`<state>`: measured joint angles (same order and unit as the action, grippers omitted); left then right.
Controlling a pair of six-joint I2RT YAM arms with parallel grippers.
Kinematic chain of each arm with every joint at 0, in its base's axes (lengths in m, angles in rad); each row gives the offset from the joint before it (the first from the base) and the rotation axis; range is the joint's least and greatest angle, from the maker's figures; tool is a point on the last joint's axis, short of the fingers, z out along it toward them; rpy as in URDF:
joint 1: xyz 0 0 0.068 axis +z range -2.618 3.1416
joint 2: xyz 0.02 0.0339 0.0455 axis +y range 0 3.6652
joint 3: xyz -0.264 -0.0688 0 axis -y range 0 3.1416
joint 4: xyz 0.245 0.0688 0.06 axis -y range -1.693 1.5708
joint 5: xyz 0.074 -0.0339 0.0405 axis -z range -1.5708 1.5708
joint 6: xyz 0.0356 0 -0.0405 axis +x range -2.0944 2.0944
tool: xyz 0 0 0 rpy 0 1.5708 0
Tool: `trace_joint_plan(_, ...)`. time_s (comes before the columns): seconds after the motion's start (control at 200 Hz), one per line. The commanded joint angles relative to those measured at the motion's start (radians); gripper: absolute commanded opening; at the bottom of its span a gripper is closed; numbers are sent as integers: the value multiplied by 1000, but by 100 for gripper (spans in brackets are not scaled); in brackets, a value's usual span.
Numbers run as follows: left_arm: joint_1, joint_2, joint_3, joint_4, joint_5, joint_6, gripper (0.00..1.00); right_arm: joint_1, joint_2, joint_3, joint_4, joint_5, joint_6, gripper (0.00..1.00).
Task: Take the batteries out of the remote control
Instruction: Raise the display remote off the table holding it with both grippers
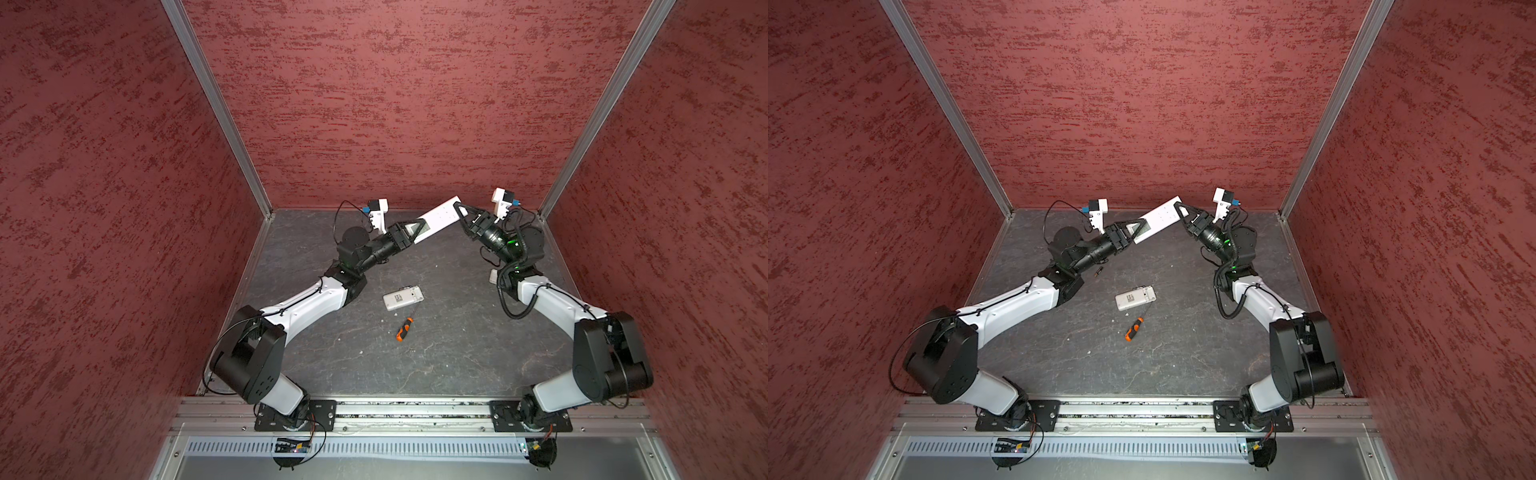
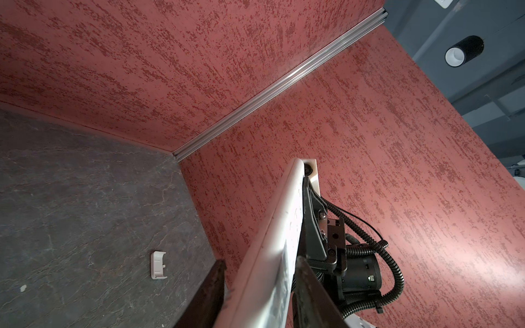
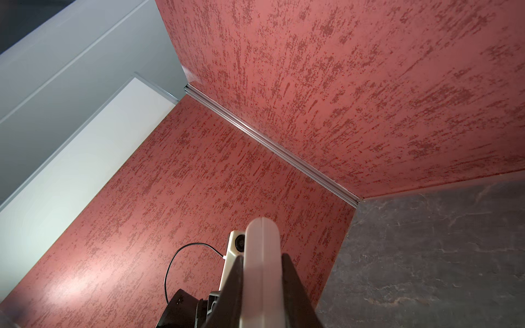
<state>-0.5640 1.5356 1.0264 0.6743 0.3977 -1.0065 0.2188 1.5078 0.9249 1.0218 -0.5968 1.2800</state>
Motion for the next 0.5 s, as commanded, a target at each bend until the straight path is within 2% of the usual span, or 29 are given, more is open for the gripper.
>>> trace_joint_plan(0.0,-14,8,39,64,45,-7,35,4,14,25,67,32,32,0)
trace_joint_plan(0.391,-31,47,85,65,87,-19,17,4,17,23,72,28,32,0)
trace_joint_plan(0.491,-30,45,89,62,89,-18,11,4,16,17,72,30,33,7)
